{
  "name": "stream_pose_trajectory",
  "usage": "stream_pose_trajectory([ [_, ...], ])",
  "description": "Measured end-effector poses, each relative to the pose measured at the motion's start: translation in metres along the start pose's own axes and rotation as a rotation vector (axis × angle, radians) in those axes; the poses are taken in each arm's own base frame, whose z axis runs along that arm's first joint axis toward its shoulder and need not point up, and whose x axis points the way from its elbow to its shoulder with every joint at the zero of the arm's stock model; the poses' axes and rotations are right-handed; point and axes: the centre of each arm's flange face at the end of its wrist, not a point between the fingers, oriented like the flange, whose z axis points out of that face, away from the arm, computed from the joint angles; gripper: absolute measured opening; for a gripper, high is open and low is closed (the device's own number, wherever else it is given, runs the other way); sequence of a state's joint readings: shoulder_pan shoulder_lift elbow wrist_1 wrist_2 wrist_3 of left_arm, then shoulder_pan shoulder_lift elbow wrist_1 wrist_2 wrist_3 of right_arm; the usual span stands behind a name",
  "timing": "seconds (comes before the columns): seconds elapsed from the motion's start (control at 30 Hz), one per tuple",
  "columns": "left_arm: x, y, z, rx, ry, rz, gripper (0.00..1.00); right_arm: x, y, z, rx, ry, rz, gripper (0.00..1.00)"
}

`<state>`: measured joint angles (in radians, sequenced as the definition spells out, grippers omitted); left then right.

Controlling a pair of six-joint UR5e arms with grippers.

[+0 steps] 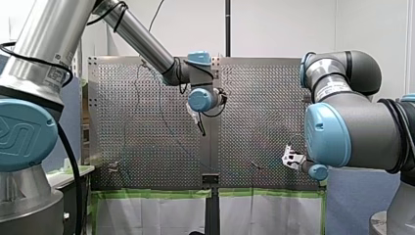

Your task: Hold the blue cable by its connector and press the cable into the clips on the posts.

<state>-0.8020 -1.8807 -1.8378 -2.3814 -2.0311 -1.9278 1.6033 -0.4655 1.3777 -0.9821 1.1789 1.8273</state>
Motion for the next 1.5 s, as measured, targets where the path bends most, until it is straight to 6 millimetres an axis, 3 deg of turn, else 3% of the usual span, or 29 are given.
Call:
stream_pose_trajectory([
  [0.23, -0.018, 0.013, -0.010, 0.001, -0.056, -0.026, 1.00, -0.001, -0.002, 0.001, 0.005, 0.000, 0.000, 0.00],
  [0.57, 0.028, 0.045, -0.033, -0.021, -0.009, 0.007, 1.00, -0.001, -0.006, 0.001, 0.014, -0.002, -0.001, 0.00],
  [0.97, 0.047, 0.068, -0.062, -0.037, -0.009, 0.008, 1.00, -0.001, -0.007, 0.001, 0.017, -0.005, -0.008, 0.00],
  [1.5, 0.067, 0.107, -0.114, -0.084, 0.041, 0.026, 1.00, 0.067, -0.018, -0.004, 0.019, 0.064, -0.040, 0.00],
])
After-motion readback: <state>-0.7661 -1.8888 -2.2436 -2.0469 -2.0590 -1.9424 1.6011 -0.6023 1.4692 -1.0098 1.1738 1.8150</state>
